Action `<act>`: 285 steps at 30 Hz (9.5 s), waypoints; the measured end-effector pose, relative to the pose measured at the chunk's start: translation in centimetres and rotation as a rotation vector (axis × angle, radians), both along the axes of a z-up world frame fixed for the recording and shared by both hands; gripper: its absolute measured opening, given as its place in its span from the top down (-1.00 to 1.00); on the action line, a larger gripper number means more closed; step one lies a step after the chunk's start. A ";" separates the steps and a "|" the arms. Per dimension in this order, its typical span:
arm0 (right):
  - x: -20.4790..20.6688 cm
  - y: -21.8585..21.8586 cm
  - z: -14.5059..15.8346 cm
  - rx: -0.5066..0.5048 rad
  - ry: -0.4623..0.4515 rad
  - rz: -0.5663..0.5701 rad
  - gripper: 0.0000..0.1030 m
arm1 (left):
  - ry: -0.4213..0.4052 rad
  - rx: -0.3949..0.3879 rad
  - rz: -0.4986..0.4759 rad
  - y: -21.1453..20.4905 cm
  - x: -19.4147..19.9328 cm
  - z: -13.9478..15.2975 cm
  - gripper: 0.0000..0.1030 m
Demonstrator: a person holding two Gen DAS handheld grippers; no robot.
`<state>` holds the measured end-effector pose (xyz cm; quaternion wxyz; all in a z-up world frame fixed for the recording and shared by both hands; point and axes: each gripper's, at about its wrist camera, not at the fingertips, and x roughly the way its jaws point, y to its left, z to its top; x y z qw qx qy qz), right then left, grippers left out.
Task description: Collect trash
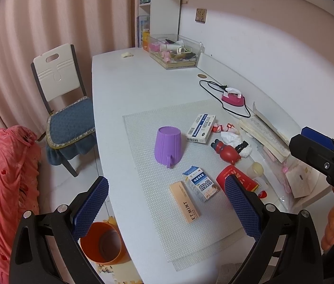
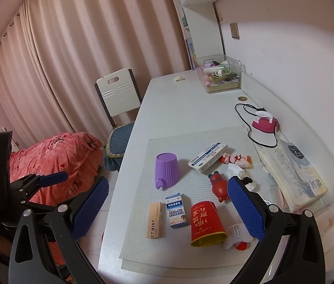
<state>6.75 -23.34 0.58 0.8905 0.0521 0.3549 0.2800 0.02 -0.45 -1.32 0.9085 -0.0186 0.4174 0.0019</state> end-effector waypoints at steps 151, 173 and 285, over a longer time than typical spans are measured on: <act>5.5 -0.6 -12.9 -0.126 0.279 0.408 0.16 | 0.258 -0.148 0.036 -2.7 1.2 -11.2 0.45; -4.1 17.3 -5.6 -0.268 0.063 0.838 0.15 | 0.284 0.050 -0.001 12.6 -7.5 -6.0 0.45; -4.0 9.3 -0.2 -0.186 0.017 0.313 -0.91 | 0.041 0.068 -0.407 6.7 -1.9 -1.9 -0.85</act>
